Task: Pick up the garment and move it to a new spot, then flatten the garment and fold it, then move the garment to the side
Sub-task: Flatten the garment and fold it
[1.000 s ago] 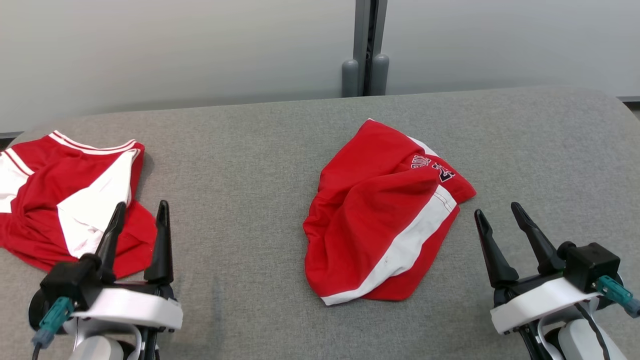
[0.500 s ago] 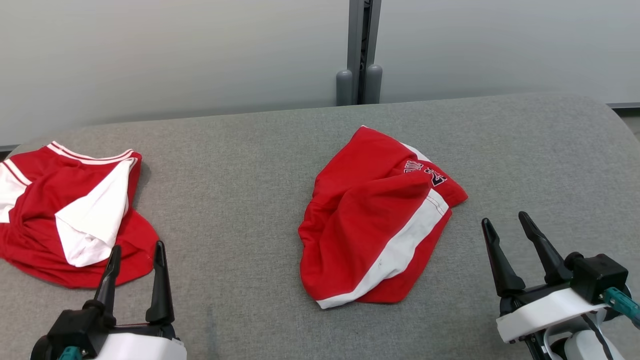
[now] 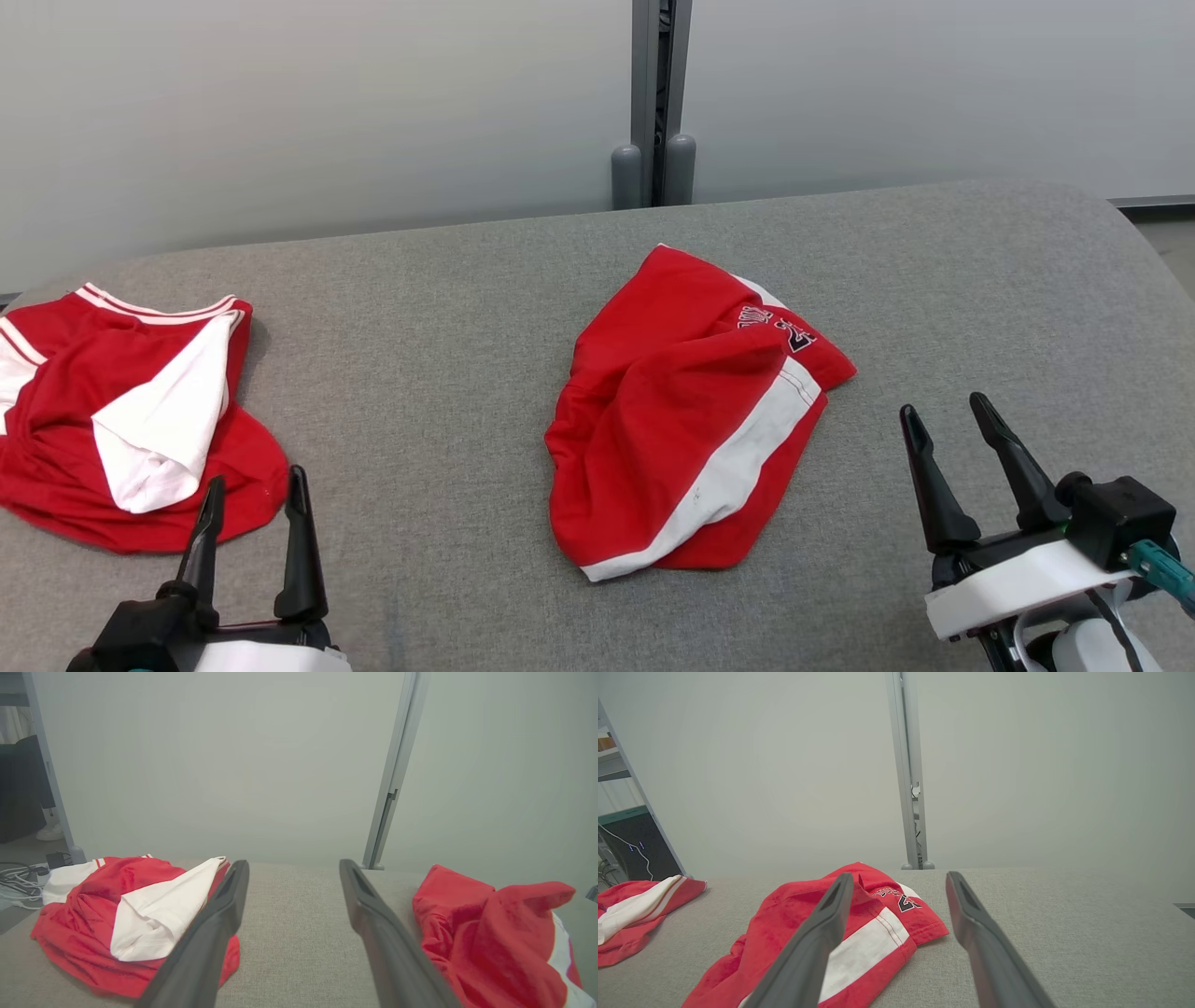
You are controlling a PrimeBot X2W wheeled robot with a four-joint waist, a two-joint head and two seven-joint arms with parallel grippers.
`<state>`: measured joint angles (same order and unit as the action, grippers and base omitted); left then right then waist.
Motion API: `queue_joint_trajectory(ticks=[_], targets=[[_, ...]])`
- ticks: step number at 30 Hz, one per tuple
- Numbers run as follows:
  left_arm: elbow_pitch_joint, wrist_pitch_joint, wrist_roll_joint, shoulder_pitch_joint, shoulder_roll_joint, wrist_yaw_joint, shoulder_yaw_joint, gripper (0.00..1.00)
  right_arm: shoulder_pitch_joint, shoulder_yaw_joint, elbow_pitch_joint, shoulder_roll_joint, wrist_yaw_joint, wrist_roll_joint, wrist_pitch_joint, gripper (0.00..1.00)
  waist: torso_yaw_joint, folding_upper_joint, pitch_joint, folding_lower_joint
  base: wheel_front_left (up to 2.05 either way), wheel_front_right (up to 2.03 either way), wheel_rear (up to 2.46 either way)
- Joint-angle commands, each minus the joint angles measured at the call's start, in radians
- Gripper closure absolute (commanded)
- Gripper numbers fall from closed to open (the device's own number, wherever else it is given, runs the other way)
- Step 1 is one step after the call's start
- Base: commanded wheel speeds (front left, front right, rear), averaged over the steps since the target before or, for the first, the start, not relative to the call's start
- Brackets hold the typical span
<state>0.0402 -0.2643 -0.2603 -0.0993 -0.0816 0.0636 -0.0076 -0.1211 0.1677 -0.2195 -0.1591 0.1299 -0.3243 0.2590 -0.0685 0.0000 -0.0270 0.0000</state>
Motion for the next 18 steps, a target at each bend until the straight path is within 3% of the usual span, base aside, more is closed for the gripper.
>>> queue_joint_trajectory(ticks=[1,18], targets=[[0.001,-0.002,0.010,-0.007,0.001,-0.005,0.008,0.00,0.002,-0.005,0.002,-0.001,0.002,0.006,0.005,0.00,0.000,0.0000,0.000,0.0000,0.00,0.00,0.00],[0.020,-0.002,0.041,-0.009,0.020,-0.033,0.023,0.00,0.000,-0.010,-0.003,0.002,0.002,0.007,0.005,0.00,0.004,0.0000,0.004,0.0000,0.00,0.00,0.00]])
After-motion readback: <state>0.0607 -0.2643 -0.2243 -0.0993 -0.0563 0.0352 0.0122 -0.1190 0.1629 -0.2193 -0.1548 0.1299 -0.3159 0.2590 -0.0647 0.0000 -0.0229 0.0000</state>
